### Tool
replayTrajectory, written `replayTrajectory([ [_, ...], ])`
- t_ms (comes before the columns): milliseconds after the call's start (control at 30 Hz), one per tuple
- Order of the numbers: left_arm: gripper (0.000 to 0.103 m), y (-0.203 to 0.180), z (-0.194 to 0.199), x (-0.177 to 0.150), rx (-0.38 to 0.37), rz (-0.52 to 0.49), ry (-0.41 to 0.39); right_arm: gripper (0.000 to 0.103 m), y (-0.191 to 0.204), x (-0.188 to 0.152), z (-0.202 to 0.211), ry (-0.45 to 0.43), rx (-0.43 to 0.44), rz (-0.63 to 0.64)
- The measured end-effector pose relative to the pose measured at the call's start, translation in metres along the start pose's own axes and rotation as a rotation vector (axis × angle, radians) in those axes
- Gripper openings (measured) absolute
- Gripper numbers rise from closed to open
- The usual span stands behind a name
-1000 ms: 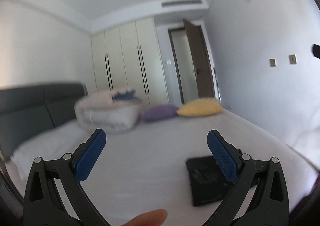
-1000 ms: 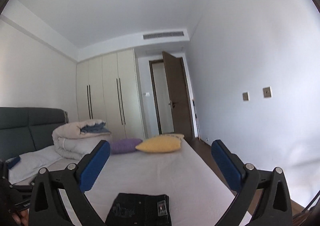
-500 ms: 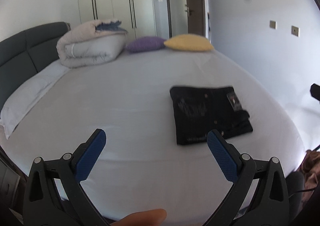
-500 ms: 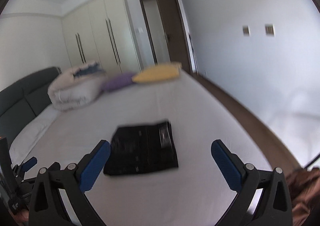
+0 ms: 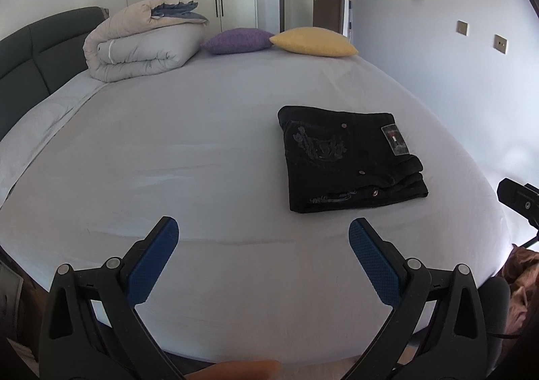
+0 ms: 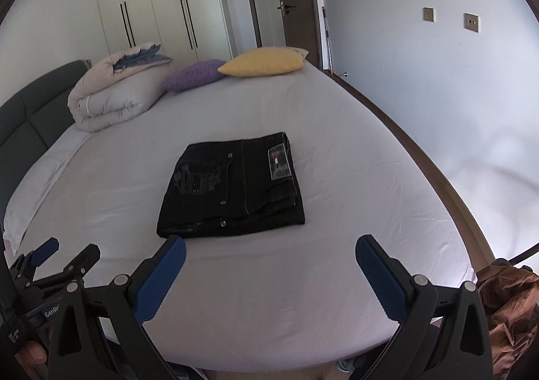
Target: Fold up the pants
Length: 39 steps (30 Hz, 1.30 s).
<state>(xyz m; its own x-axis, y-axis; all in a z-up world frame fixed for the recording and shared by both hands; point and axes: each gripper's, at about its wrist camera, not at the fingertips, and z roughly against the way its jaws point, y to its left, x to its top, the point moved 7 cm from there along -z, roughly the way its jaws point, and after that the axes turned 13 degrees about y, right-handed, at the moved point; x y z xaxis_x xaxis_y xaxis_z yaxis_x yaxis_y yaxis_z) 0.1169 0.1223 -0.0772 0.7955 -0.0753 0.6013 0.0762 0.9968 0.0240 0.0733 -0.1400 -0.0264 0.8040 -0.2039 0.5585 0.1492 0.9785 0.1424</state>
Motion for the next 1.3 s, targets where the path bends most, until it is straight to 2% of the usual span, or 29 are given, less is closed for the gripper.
replayTrajectory([
  [733,0.103,0.009,-0.020,-0.014,0.004,0.028,0.051,0.103,0.014,-0.008,-0.026,0.088,-0.012,0.052],
  [1300,0.103,0.010,-0.025,-0.018,0.002,0.028,0.054,0.103,0.018,-0.015,-0.033,0.108,-0.011,0.055],
])
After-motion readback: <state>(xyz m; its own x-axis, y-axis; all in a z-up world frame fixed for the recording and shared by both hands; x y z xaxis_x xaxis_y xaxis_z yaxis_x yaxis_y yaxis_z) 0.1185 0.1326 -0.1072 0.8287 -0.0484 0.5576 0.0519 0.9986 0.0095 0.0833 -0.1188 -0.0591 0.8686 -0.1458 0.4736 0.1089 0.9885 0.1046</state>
